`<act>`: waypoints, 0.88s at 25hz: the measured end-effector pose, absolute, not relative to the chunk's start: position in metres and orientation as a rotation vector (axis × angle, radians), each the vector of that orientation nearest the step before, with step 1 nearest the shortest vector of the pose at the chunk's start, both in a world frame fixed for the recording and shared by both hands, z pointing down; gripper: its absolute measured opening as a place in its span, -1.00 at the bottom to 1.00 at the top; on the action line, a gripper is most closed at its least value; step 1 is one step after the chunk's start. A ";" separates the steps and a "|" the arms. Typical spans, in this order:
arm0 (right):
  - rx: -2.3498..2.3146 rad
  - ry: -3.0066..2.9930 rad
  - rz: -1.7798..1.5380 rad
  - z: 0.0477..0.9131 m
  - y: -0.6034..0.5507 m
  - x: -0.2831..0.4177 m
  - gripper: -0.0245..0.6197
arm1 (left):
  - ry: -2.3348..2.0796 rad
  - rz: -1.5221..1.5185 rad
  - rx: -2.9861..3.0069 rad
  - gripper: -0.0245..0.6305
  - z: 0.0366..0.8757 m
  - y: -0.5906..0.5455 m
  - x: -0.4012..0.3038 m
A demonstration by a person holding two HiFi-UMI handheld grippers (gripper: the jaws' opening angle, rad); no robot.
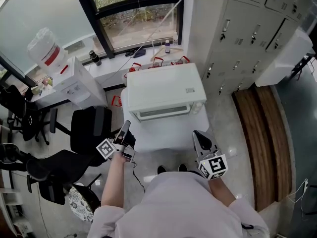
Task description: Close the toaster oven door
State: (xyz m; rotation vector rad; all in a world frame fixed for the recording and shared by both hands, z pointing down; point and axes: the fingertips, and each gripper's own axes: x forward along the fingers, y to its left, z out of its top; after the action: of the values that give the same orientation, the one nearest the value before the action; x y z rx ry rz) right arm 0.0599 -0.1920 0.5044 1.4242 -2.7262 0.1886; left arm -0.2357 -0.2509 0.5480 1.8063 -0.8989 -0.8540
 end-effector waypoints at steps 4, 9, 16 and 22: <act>1.430 -2.732 0.184 0.502 -0.191 0.061 -0.90 | -0.988 -0.785 2.053 -0.48 0.514 -0.236 -0.223; 1.420 -2.745 0.184 0.499 -0.191 0.059 -0.90 | -1.266 -0.628 2.323 -0.54 0.482 -0.220 -0.215; 1.446 -2.751 0.183 0.493 -0.193 0.062 -0.90 | -1.558 -0.393 2.502 -0.63 0.462 -0.196 -0.196; 1.483 -2.758 0.209 0.491 -0.195 0.065 -0.90 | -1.848 -0.306 2.501 -0.84 0.456 -0.177 -0.197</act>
State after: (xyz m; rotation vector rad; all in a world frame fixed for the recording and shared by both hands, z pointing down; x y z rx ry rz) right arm 0.0647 -0.1951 0.4913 1.4829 -2.7583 0.2092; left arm -0.1972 -0.1773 0.4559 2.5007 -1.8476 -0.3065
